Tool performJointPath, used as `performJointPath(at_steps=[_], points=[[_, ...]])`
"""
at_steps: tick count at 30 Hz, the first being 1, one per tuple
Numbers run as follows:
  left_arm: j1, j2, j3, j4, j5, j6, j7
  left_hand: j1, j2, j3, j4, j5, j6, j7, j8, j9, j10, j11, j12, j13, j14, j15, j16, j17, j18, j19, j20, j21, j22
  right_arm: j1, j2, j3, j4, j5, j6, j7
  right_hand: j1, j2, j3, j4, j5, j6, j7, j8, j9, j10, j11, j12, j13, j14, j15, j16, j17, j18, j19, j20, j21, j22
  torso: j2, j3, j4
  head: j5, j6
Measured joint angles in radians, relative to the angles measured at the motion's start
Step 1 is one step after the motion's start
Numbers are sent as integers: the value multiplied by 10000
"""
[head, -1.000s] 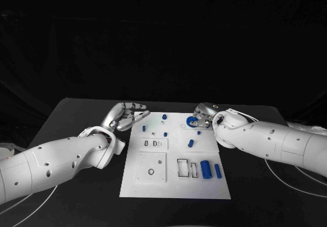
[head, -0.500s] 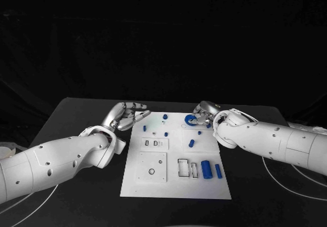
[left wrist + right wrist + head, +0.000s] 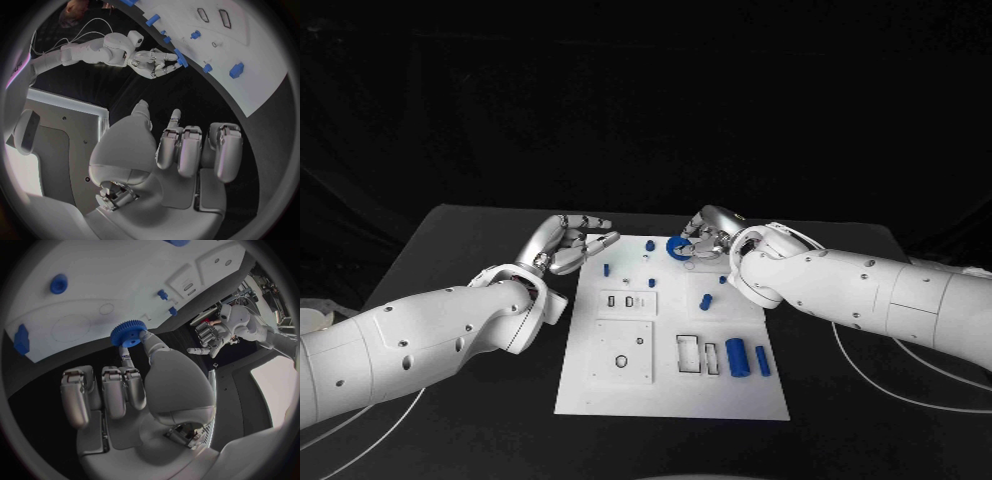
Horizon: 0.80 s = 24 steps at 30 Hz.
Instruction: Assemble the parts on the task board
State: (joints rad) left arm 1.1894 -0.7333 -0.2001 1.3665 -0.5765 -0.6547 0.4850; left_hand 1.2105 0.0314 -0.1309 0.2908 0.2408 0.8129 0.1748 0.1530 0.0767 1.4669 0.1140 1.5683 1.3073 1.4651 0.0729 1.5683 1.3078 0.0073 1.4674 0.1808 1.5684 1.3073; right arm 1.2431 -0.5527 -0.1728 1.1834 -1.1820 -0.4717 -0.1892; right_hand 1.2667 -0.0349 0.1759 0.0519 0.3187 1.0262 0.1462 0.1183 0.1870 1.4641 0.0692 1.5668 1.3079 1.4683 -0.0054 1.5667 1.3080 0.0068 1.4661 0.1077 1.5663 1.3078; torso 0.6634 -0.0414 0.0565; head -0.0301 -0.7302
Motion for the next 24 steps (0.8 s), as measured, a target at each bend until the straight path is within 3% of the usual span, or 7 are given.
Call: performJointPath(at_steps=[7,24], points=[[0,-1,0,0,0,-3,2,0,0,0,0,0,0,0,0,0,0,0,0,7,0,0,0,-1,1,0,0,0,0,14,452,5,-65,-32,193,44,-1,-1,12,-12,-57,-1,-1,-1,0,0,0,0,-1,0,0,0,-1,0,0,0,0,-1,0,0,-6,18,-24],[4,-26,2,75,0,-9,5,0,0,0,0,0,0,0,0,0,0,0,0,7,0,0,0,-2,-1,0,0,0,0,-115,1394,6,-819,-1018,553,124,-2,-2,51,-52,-135,-2,-2,-50,3,36,35,0,-3,-36,36,0,-3,-1,0,-1,0,-3,2,-1,0,42,-51]])
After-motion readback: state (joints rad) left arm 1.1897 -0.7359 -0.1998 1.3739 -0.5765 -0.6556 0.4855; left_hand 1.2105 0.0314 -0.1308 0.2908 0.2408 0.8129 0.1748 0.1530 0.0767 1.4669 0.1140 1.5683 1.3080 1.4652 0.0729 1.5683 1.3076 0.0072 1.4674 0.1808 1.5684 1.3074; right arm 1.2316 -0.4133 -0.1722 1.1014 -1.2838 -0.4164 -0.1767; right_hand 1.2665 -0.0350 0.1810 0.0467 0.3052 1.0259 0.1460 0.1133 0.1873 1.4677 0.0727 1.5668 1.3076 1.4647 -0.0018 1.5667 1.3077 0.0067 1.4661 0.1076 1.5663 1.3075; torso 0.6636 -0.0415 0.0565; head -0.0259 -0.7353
